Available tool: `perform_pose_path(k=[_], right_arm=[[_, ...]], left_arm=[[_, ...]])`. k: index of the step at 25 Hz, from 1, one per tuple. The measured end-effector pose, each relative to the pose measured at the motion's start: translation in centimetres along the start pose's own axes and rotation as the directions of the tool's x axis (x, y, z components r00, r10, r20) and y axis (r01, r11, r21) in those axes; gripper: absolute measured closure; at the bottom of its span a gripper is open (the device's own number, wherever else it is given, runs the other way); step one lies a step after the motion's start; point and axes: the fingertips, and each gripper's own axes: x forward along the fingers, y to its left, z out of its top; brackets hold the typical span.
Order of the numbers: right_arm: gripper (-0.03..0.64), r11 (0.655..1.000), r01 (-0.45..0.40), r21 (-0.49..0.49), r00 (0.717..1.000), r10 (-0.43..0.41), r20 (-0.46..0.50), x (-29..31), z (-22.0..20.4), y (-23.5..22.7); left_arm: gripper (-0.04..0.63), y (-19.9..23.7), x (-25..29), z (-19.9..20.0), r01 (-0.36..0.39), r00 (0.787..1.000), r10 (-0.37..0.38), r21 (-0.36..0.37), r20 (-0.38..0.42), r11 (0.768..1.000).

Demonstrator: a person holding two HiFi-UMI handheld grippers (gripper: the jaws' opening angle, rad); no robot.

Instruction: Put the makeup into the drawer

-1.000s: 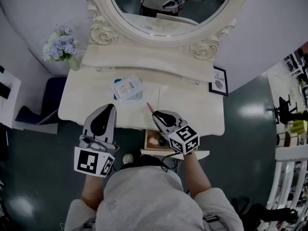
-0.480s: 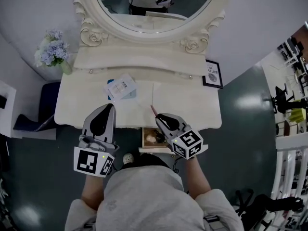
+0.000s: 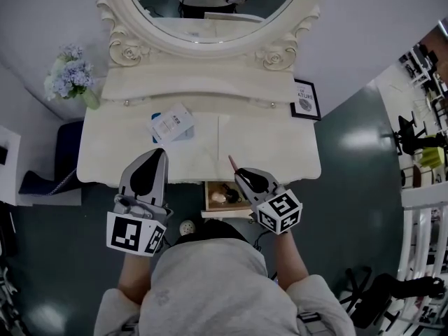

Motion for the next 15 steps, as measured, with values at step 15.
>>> perform_pose_path(k=[15], right_arm=[[0.557, 0.999, 0.030, -0.031, 0.987, -0.035, -0.158, -0.5, -5.7, 0.0]], left_arm=[[0.583, -0.8, 0.3, -0.3, 0.045, 0.999, -0.045, -0.008, -0.007, 0.999]])
